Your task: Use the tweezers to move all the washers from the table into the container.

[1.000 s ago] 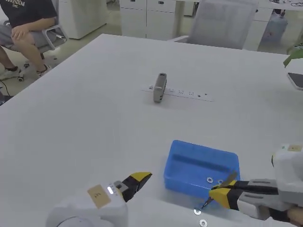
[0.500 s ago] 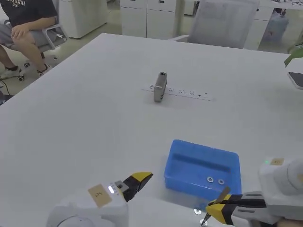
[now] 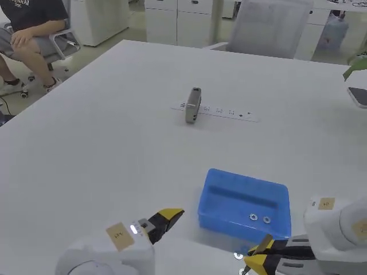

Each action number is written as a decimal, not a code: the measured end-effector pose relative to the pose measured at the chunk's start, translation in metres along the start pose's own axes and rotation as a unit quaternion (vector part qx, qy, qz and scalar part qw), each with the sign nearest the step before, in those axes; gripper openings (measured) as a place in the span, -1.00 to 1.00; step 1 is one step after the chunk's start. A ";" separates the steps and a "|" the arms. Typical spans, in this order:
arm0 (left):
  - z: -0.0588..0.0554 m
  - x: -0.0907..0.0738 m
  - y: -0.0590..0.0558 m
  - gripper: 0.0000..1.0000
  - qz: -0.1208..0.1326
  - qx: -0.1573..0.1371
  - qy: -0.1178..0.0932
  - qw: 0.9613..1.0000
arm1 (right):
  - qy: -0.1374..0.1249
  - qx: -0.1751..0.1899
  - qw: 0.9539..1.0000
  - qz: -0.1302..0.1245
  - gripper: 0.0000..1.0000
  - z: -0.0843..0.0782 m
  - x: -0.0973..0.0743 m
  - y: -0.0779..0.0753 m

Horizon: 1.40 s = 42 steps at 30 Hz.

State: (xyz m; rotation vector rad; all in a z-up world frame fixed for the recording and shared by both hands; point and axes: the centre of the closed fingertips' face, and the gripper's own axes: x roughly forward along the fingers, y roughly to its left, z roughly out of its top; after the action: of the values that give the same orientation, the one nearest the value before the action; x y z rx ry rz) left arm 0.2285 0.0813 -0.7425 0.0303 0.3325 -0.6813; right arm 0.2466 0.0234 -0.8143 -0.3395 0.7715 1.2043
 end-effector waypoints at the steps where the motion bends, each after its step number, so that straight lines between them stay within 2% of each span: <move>1: 0.000 0.000 0.000 0.49 0.000 0.001 0.001 1.000 | 0.002 -0.008 1.000 -0.001 -0.93 0.000 0.000 0.001; 3: -0.001 0.000 0.000 0.48 0.000 0.001 0.002 1.000 | 0.013 -0.051 0.999 -0.001 -0.93 -0.003 0.002 0.003; 4: -0.001 0.000 0.000 0.48 0.000 0.001 0.002 1.000 | 0.024 -0.081 0.996 -0.003 -0.93 -0.006 0.003 0.008; 6: 0.000 0.000 0.000 0.48 0.001 0.001 0.001 1.000 | 0.019 -0.120 0.993 -0.010 -0.93 -0.005 0.004 0.011; 10: -0.001 0.000 0.000 0.48 0.000 0.001 0.002 1.000 | 0.020 -0.148 0.989 -0.018 -0.93 -0.007 0.006 0.017; 13: -0.002 0.001 -0.002 0.48 -0.003 0.004 0.005 1.000 | 0.020 -0.181 0.983 -0.027 -0.94 -0.007 0.008 0.019; 16: -0.002 0.001 -0.002 0.48 -0.003 0.004 0.006 1.000 | 0.019 -0.189 0.981 -0.034 -0.94 -0.008 0.008 0.020; 18: -0.002 0.001 -0.001 0.48 -0.003 0.004 0.005 1.000 | 0.003 -0.203 0.978 -0.041 -0.94 -0.001 0.004 0.023; 21: -0.002 0.001 -0.001 0.48 -0.003 0.004 0.005 1.000 | -0.016 -0.207 0.977 -0.046 -0.94 0.012 -0.006 0.024; 27: -0.002 0.001 -0.002 0.48 -0.004 0.005 0.004 1.000 | -0.046 -0.208 0.975 -0.062 -0.94 0.042 -0.027 0.013; 31: -0.001 0.001 -0.001 0.48 -0.002 0.004 0.003 1.000 | -0.065 -0.198 0.976 -0.069 -0.94 0.060 -0.036 0.003; 36: 0.000 0.000 0.001 0.48 0.002 0.003 0.000 1.000 | -0.094 -0.137 0.983 -0.077 -0.94 0.075 -0.036 -0.019; 39: -0.001 0.000 0.001 0.47 0.003 0.002 0.001 1.000 | -0.105 -0.093 0.988 -0.063 -0.94 0.080 -0.032 -0.029; 42: -0.001 0.000 0.002 0.47 0.004 0.003 0.001 1.000 | -0.123 -0.048 0.990 -0.055 -0.94 0.086 -0.030 -0.043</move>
State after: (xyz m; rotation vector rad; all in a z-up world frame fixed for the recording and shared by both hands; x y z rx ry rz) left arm 0.2292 0.0831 -0.7430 0.0375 0.3319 -0.6737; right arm 0.3127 0.0404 -0.7396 -0.3013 0.4758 1.1557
